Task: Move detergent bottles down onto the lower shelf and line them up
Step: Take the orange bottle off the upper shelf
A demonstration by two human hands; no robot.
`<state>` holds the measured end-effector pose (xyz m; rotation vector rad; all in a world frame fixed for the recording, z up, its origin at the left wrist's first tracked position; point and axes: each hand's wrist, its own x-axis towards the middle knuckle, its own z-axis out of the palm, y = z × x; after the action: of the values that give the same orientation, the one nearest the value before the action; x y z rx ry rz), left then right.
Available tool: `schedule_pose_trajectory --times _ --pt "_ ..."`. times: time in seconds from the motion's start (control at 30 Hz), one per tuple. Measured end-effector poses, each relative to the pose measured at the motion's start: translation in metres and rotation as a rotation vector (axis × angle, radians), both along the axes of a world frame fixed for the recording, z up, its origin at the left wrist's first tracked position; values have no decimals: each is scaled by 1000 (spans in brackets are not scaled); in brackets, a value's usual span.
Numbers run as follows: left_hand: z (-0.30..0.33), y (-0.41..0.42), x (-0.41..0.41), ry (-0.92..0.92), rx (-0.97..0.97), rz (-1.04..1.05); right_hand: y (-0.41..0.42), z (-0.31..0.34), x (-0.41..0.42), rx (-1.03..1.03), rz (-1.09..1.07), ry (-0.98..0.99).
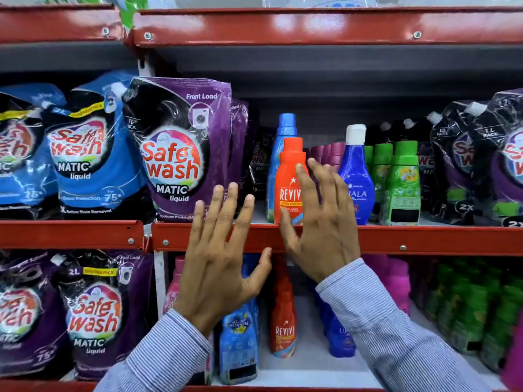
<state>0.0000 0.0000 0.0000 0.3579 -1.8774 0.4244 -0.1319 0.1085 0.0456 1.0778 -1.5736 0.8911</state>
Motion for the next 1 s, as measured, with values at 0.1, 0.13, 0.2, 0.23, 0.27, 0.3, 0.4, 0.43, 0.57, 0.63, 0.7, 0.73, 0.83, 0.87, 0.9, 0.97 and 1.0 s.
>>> schedule_pose_trajectory --times 0.1,0.13,0.2,0.23,0.27,0.3,0.4,0.43,0.57,0.63,0.7,0.73,0.83,0.87,0.9,0.97,1.0 --pt "-10 -10 -6 -79 32 -80 -14 5 -1 -62 -7 -136" --pt "-16 -14 -8 -112 33 -80 -17 7 1 -57 -31 -196" --pt "-24 -20 -12 -160 54 -77 -26 8 2 -47 -56 -291" --pt "-26 -22 -12 -167 49 -71 -29 10 1 -48 -58 -324" --pt "-27 -25 -11 -163 39 -62 -31 11 1 -39 -60 -357" --pt "-27 -25 -11 -156 39 -66 -33 13 0 -40 -72 -378" --pt "-27 -26 -12 -127 50 -103 -37 15 -2 -66 -59 -411" --pt "-28 -26 -12 -121 52 -107 -38 15 -3 -77 -46 -412" --pt "-30 -27 -13 -105 60 -109 -36 15 0 -157 12 -391" --pt "-30 -26 -14 -105 67 -111 -28 16 3 -229 67 -365" --pt "-32 -26 -14 -100 71 -122 -16 14 6 -308 135 -337" --pt "-31 -26 -14 -94 72 -125 -9 13 8 -346 158 -318" --pt "-31 -24 -16 -71 81 -128 14 0 18 -410 199 -292" --pt "-32 -23 -17 -65 86 -129 22 -7 22 -414 209 -290" --pt "-31 -23 -17 -60 88 -131 29 -15 25 -410 216 -287" --pt "-32 -22 -18 -55 95 -130 42 -39 30 -376 223 -298" --pt "-32 -22 -18 -53 99 -129 47 -53 31 -342 222 -318"
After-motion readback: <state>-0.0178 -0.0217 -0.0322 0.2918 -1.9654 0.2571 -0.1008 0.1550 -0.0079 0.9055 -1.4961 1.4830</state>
